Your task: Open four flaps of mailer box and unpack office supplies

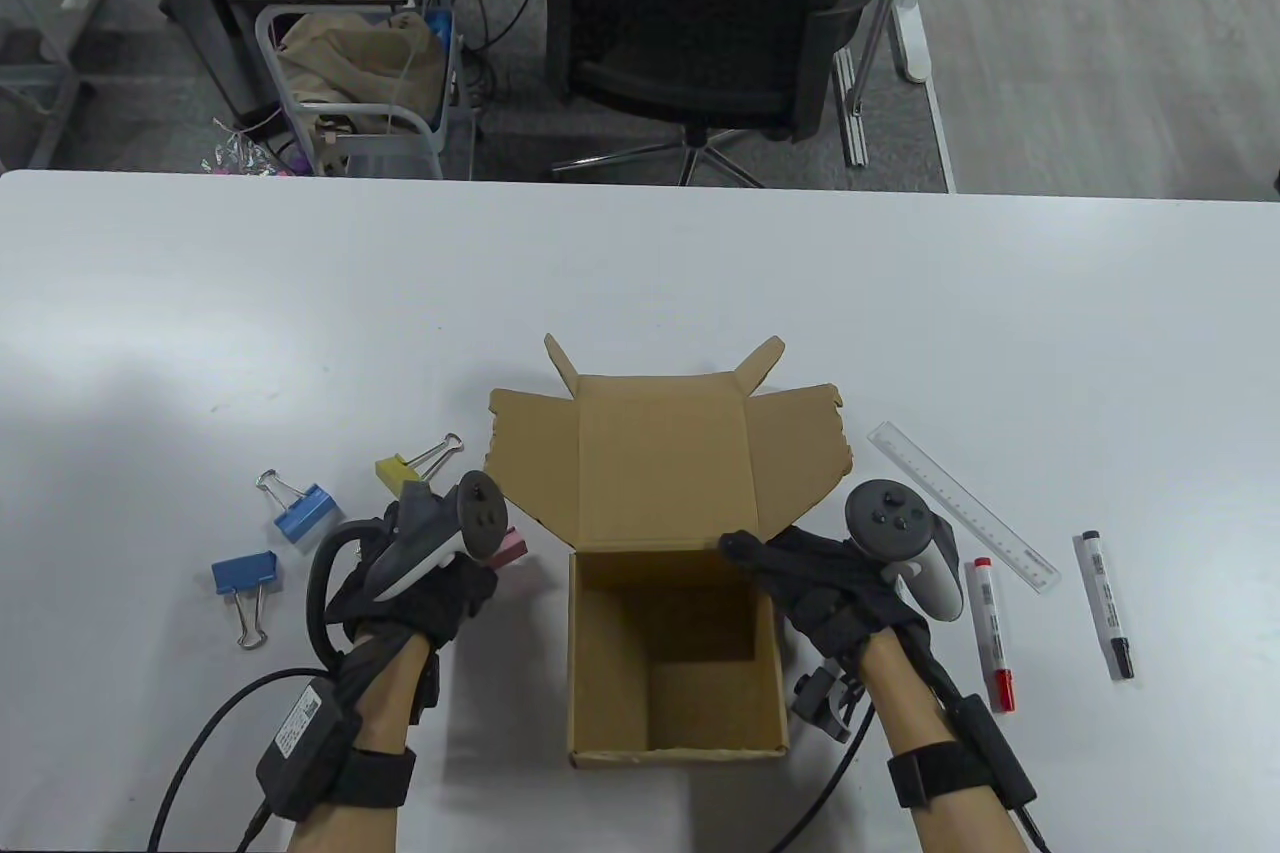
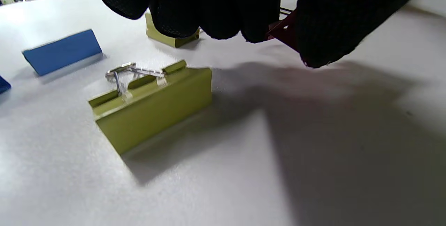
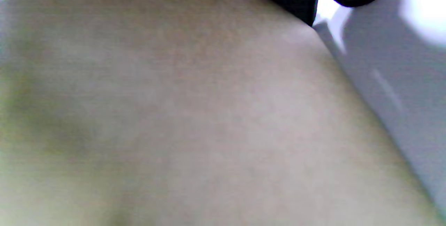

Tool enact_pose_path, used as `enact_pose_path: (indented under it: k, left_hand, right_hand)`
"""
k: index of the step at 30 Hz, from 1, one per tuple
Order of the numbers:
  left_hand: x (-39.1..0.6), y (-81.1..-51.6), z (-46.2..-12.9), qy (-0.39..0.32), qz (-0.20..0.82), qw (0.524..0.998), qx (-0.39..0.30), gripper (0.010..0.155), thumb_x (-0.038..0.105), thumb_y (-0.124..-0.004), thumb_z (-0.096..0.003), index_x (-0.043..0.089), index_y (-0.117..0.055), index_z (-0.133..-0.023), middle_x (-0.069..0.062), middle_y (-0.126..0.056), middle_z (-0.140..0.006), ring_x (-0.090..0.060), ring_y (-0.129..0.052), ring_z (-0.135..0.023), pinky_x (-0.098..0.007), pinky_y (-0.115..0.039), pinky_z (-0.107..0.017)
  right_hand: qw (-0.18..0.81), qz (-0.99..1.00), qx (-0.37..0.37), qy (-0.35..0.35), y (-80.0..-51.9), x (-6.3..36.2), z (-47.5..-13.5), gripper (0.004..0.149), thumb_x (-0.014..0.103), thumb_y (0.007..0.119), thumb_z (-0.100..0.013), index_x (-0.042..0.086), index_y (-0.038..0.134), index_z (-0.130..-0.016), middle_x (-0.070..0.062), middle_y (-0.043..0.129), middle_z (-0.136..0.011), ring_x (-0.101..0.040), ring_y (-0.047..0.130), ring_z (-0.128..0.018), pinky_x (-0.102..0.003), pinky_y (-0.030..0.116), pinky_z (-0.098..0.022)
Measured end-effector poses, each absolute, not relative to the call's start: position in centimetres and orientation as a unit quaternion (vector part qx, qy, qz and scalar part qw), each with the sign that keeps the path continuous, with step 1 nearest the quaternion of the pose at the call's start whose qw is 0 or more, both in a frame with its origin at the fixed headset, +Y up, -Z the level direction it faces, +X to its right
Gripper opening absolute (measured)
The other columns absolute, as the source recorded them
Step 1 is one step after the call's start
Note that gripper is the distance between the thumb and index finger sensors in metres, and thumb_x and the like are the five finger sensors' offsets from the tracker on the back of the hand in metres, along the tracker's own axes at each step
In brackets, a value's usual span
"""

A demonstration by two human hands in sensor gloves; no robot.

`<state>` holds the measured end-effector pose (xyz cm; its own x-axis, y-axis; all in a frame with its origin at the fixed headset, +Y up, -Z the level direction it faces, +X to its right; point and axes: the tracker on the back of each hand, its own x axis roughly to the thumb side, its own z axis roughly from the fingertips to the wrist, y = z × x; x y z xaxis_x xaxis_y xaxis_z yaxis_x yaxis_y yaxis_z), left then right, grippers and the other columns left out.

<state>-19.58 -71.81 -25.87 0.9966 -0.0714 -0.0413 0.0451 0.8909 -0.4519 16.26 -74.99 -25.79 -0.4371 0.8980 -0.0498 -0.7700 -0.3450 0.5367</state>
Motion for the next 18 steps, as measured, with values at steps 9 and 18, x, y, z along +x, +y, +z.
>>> enact_pose_path:
  k: [9, 18]
  left_hand:
    - [-20.0, -73.0, -25.5, 0.027, -0.041, 0.971, -0.232, 0.066, 0.056, -0.084, -0.0455, 0.026, -0.065, -0.100, -0.002, -0.065, -0.111, -0.037, -0.062, -0.107, -0.059, -0.052, -0.083]
    - [-20.1, -73.0, -25.3, 0.028, -0.040, 0.971, -0.235, 0.070, 0.057, -0.084, -0.0450, 0.026, -0.062, -0.103, -0.003, -0.062, -0.114, -0.039, -0.060, -0.108, -0.060, -0.050, -0.083]
  right_hand:
    - [0.516, 0.810, 0.127, 0.248, -75.0, 16.2, -25.8, 0.061, 0.052, 0.064, -0.059, 0.011, 0.066, -0.104, -0.027, 0.077, -0.103, -0.056, 0.067, -0.092, -0.077, 0.051, -0.058]
    - [0.515, 0.810, 0.128, 0.249, -75.0, 16.2, -25.8, 0.061, 0.052, 0.064, -0.059, 0.011, 0.066, -0.104, -0.027, 0.077, -0.102, -0.056, 0.067, -0.092, -0.076, 0.051, -0.058]
